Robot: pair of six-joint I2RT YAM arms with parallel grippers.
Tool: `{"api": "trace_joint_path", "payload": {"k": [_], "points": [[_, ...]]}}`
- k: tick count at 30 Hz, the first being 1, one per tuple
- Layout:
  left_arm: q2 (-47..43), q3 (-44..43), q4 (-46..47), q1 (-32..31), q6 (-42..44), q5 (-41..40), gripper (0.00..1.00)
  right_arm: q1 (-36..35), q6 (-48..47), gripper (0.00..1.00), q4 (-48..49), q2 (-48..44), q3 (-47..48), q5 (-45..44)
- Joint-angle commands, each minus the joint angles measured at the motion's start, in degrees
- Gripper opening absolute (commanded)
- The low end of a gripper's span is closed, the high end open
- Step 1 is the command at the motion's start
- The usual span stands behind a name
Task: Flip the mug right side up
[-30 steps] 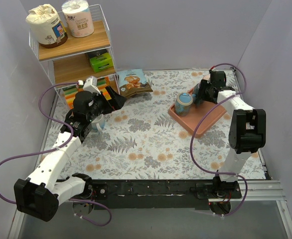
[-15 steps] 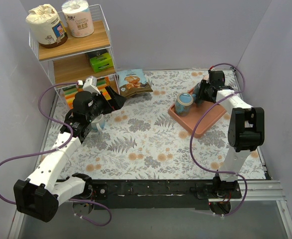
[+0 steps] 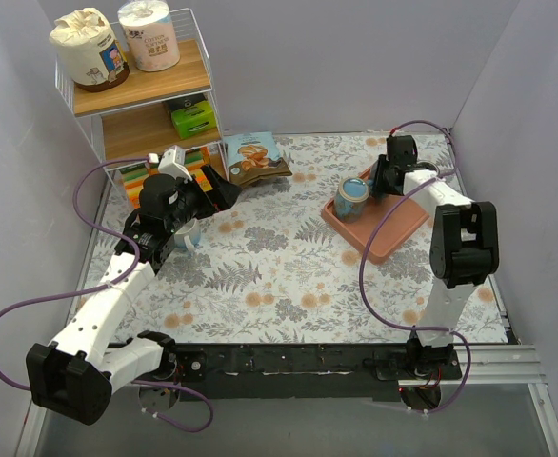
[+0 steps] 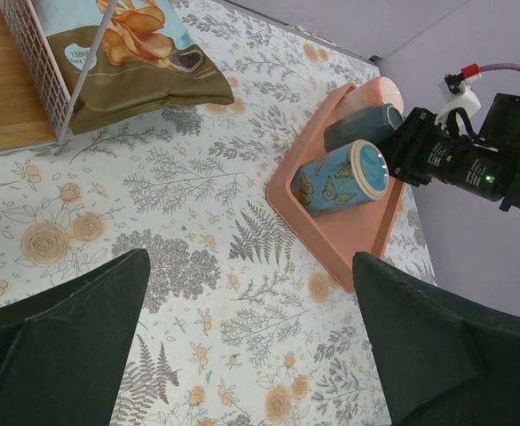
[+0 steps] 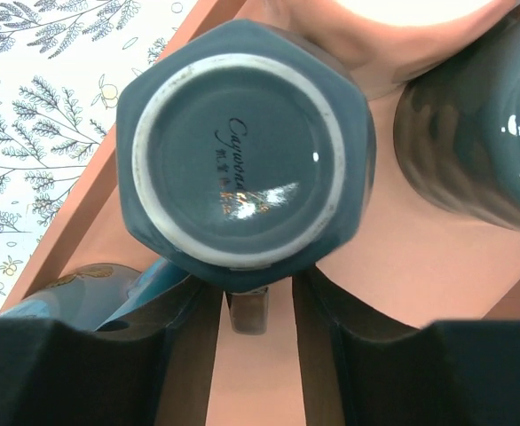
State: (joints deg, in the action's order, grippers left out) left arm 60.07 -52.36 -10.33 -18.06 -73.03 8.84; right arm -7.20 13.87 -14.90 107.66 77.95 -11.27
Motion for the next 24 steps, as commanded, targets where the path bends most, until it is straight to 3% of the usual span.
{"api": "trace_joint_path", "payload": {"k": [1,12,15,16,18,24], "points": [[-1.0,-0.8,-0.7,0.0,0.6,-0.1,0.98,-0.5,-1.3,0.4,-1.7,1.6,4.5,-3.3],[-1.7,-0.6,-1.2,0.0,1.1,-0.6,0.98,-1.8,-4.8,0.35,-5.2,2.9,7.9,-6.8],[-1.6,-0.5,-1.4,0.0,1.2,-0.6,0.98,-1.9,-5.3,0.22,-5.8,3.4,9.1,-7.0],[-1.5,-0.5,-1.4,0.0,1.1,-0.6,0.98,-1.9,-5.3,0.1,-5.9,3.5,9.3,-6.9],[-1.4,-0.6,-1.3,0.0,1.1,-0.4,0.98,-1.9,-5.5,0.01,-6.2,3.6,9.7,-6.1],[-1.0,-1.4,-1.5,0.0,0.6,0.7,0.98,-1.9,-6.0,0.01,-4.8,-1.4,7.4,-5.5]]}}
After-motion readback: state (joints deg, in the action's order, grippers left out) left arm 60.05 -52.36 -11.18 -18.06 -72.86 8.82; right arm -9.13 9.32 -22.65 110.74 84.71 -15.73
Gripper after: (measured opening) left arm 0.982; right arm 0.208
